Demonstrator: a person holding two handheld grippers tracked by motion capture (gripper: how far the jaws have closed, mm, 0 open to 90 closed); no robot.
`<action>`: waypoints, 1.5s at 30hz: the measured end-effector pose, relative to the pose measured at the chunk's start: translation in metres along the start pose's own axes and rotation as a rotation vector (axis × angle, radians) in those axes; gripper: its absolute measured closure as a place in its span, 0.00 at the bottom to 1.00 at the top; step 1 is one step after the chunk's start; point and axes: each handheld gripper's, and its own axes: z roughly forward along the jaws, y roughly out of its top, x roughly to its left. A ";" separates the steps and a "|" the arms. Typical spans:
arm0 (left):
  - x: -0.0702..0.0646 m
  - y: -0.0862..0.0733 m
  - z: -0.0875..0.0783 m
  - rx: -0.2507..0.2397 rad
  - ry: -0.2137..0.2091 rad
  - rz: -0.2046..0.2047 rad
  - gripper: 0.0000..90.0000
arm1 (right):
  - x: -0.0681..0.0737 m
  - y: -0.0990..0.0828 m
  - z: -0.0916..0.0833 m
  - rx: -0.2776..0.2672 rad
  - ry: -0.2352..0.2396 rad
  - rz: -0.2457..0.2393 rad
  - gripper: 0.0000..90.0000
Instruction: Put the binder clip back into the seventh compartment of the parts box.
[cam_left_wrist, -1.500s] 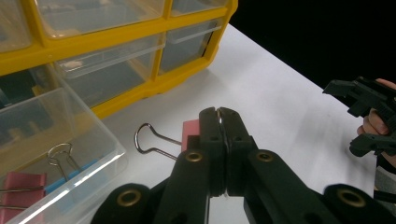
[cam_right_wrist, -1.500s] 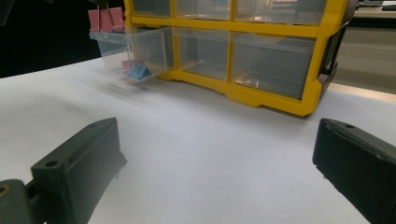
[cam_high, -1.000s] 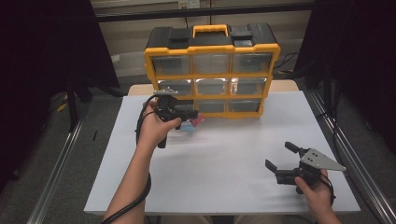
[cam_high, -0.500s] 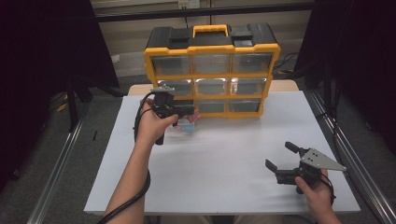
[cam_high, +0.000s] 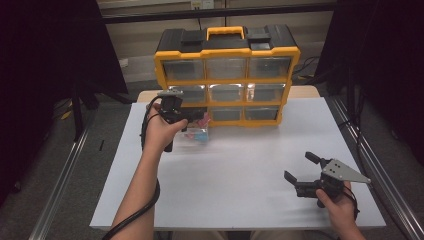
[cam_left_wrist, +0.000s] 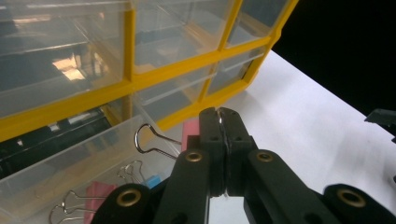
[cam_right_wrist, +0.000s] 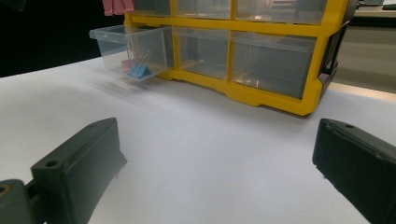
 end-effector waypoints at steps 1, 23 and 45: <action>0.001 0.000 0.000 0.003 0.002 0.000 0.99 | 0.000 0.000 0.000 0.000 -0.001 0.000 0.01; 0.019 -0.003 -0.004 -0.041 0.066 -0.040 0.99 | 0.000 0.000 0.000 0.000 0.000 0.000 0.01; 0.033 -0.011 0.003 -0.051 0.108 -0.061 0.99 | 0.000 0.000 0.000 0.000 0.004 -0.002 0.01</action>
